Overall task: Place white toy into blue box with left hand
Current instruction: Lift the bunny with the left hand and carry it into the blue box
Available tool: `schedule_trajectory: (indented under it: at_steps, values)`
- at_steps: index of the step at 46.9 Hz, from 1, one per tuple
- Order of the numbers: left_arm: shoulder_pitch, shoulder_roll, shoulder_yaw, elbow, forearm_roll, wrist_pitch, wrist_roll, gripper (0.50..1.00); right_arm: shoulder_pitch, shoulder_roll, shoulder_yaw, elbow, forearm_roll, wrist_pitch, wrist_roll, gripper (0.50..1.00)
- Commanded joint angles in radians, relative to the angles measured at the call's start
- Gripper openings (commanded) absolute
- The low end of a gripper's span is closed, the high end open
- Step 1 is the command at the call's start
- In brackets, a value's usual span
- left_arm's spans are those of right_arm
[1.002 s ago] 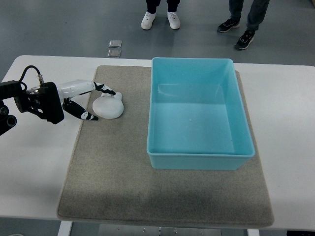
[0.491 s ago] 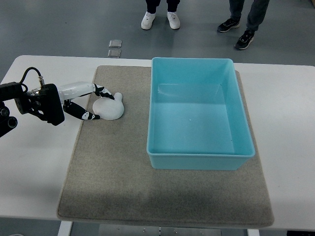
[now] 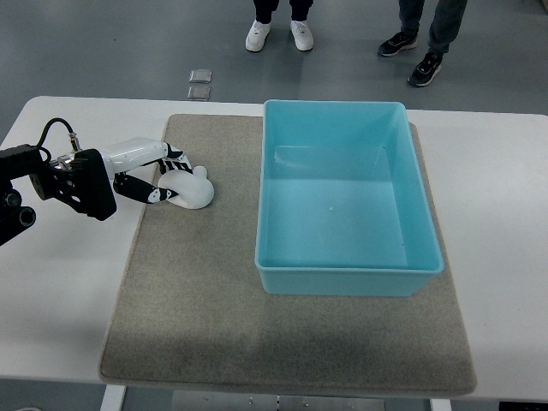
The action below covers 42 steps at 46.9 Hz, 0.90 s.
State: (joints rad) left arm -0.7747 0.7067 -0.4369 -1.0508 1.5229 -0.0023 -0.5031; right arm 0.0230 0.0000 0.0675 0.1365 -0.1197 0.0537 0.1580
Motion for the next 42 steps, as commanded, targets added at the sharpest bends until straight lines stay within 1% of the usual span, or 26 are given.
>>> schedule_trajectory:
  at_steps: [1, 7, 11, 17, 26, 32, 36, 42]
  values:
    - [-0.002, 0.008, -0.012, 0.0, -0.009, 0.015, 0.0, 0.5, 0.0, 0.0, 0.0, 0.0, 0.0, 0.0, 0.0, 0.936]
    - [-0.032, 0.013, -0.046, -0.008, -0.015, 0.021, 0.0, 0.5, 0.0, 0.0, 0.0, 0.0, 0.0, 0.0, 0.0, 0.936]
    - [-0.047, 0.013, -0.092, -0.034, -0.015, 0.027, 0.0, 0.5, 0.0, 0.0, 0.0, 0.0, 0.0, 0.0, 0.0, 0.936]
    - [-0.083, 0.017, -0.132, -0.113, -0.015, 0.028, -0.002, 0.5, 0.0, 0.0, 0.0, 0.0, 0.0, 0.0, 0.0, 0.936]
    - [-0.133, 0.0, -0.129, -0.239, -0.01, 0.024, -0.002, 0.5, 0.0, 0.0, 0.0, 0.0, 0.0, 0.0, 0.0, 0.936]
    - [-0.149, -0.075, -0.112, -0.299, -0.004, 0.013, 0.0, 0.5, 0.0, 0.0, 0.0, 0.0, 0.0, 0.0, 0.0, 0.936]
    - [-0.15, -0.13, -0.076, -0.302, 0.002, 0.013, 0.0, 0.5, 0.0, 0.0, 0.0, 0.0, 0.0, 0.0, 0.0, 0.936]
    - [-0.152, -0.184, -0.006, -0.299, 0.002, 0.013, 0.0, 0.5, 0.0, 0.0, 0.0, 0.0, 0.0, 0.0, 0.0, 0.936]
